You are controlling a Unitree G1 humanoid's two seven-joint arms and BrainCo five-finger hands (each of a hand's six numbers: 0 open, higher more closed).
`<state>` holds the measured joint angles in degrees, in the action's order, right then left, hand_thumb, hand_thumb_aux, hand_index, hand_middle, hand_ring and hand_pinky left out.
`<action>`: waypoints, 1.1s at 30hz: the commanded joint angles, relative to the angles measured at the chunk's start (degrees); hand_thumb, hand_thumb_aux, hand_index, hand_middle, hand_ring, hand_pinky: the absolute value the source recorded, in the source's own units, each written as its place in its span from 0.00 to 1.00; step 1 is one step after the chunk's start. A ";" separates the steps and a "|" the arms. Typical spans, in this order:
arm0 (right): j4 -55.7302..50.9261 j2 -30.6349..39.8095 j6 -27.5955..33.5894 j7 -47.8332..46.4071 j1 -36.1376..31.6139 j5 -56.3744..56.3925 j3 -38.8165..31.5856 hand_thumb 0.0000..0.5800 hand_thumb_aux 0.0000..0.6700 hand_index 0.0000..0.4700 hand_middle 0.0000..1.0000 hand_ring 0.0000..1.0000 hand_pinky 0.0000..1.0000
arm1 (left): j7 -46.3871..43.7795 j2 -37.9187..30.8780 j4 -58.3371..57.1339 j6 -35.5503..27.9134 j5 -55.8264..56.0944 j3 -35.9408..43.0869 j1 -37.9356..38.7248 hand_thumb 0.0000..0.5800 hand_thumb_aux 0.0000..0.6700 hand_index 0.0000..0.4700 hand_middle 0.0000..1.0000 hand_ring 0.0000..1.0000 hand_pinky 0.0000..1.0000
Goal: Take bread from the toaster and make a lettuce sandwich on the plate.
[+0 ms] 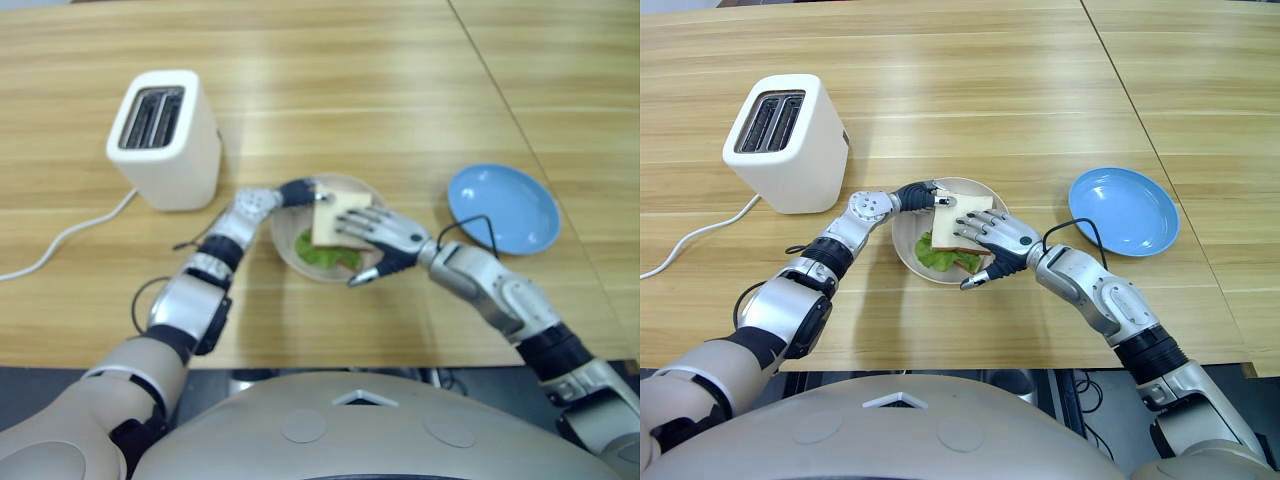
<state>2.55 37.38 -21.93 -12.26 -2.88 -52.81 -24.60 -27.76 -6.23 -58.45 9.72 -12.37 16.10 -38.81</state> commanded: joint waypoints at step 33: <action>19.30 3.07 -4.07 5.50 13.36 32.72 30.60 1.00 1.00 0.98 1.00 1.00 1.00 | -3.82 -29.71 71.41 -20.60 11.59 -16.28 32.37 1.00 1.00 0.98 1.00 1.00 1.00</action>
<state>21.53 39.34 -27.68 -2.17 8.22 -22.40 5.41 -29.30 -33.39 9.21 -7.83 -0.23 1.41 -8.75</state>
